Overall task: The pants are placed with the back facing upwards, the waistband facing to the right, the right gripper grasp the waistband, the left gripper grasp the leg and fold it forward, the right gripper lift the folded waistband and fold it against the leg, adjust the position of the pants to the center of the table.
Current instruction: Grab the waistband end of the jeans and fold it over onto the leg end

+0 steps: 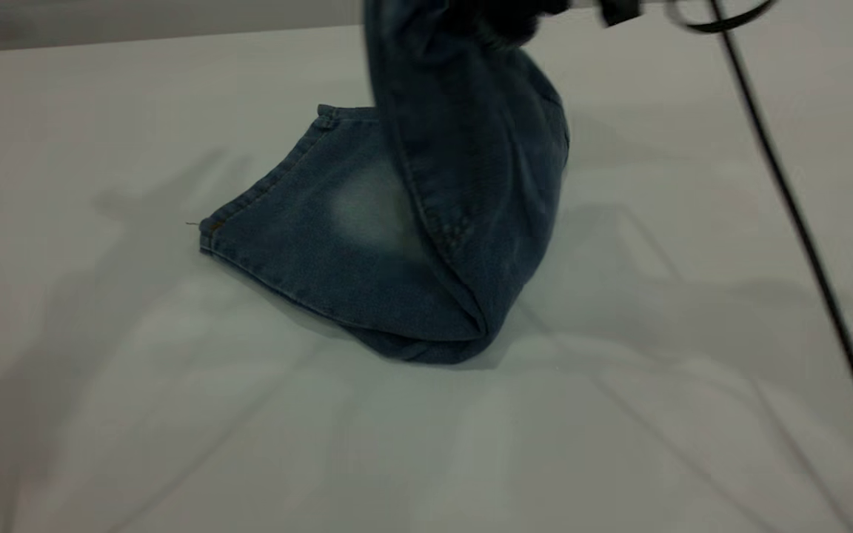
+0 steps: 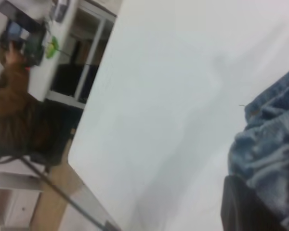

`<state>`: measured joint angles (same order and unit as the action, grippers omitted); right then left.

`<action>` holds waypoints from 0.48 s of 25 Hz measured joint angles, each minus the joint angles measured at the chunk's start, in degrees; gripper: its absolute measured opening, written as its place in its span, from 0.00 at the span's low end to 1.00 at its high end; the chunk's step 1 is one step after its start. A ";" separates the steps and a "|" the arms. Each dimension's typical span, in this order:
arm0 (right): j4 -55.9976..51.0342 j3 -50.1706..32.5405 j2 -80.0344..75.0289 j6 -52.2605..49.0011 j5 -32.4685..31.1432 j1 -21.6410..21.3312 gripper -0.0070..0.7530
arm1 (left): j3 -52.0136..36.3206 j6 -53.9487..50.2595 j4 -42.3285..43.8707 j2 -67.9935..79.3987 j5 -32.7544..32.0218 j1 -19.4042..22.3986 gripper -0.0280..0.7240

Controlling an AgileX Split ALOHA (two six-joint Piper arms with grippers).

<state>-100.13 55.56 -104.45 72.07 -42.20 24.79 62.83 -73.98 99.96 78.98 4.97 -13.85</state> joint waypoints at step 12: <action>0.10 17.54 -18.06 -1.54 0.39 8.28 0.11 | 0.05 -5.37 0.17 -0.34 9.50 0.00 0.35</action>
<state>-100.03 73.10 -122.50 70.53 -41.81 33.07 62.88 -79.34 100.14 78.64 14.47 -13.85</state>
